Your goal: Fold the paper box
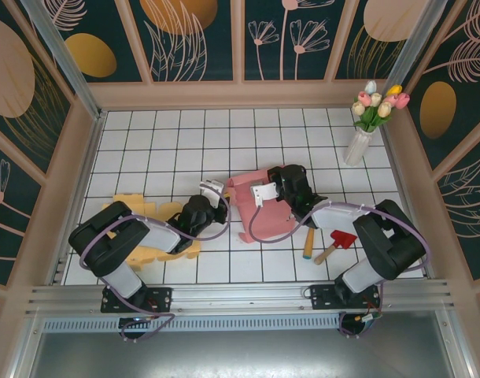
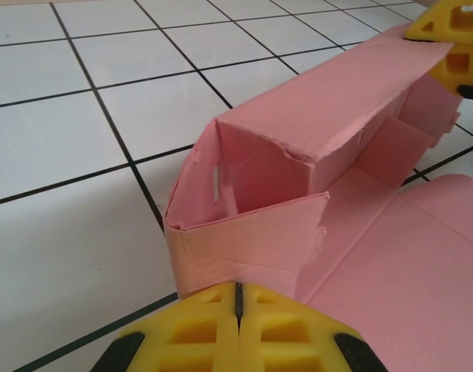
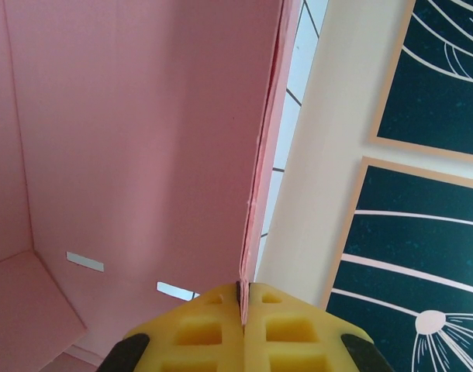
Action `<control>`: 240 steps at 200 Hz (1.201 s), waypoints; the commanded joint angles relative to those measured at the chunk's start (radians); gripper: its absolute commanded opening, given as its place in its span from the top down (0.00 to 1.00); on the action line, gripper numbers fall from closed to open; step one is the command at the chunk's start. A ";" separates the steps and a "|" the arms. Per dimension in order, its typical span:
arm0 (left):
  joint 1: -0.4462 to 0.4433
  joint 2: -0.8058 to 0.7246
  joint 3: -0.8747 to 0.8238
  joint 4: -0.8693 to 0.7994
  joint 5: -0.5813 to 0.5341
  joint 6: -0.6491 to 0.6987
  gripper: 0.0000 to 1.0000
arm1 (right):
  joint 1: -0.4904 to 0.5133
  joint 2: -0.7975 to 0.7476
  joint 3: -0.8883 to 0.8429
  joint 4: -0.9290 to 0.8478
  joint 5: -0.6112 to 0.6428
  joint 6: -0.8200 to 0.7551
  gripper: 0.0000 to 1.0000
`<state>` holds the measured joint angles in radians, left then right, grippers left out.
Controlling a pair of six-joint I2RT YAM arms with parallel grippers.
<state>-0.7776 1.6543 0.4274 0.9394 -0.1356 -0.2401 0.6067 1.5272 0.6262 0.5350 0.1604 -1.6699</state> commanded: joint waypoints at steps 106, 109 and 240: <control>0.001 0.099 0.061 0.139 0.194 -0.093 1.00 | 0.017 0.048 -0.007 -0.053 0.019 -0.020 1.00; 0.001 0.099 0.062 0.139 0.195 -0.094 1.00 | 0.017 0.049 -0.006 -0.053 0.018 -0.019 1.00; 0.015 -0.214 -0.107 -0.030 0.087 -0.058 1.00 | 0.013 0.057 0.007 -0.096 0.024 -0.013 1.00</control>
<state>-0.7738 1.4971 0.3580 0.9638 -0.0269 -0.2962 0.6163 1.5490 0.6331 0.5499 0.1867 -1.6707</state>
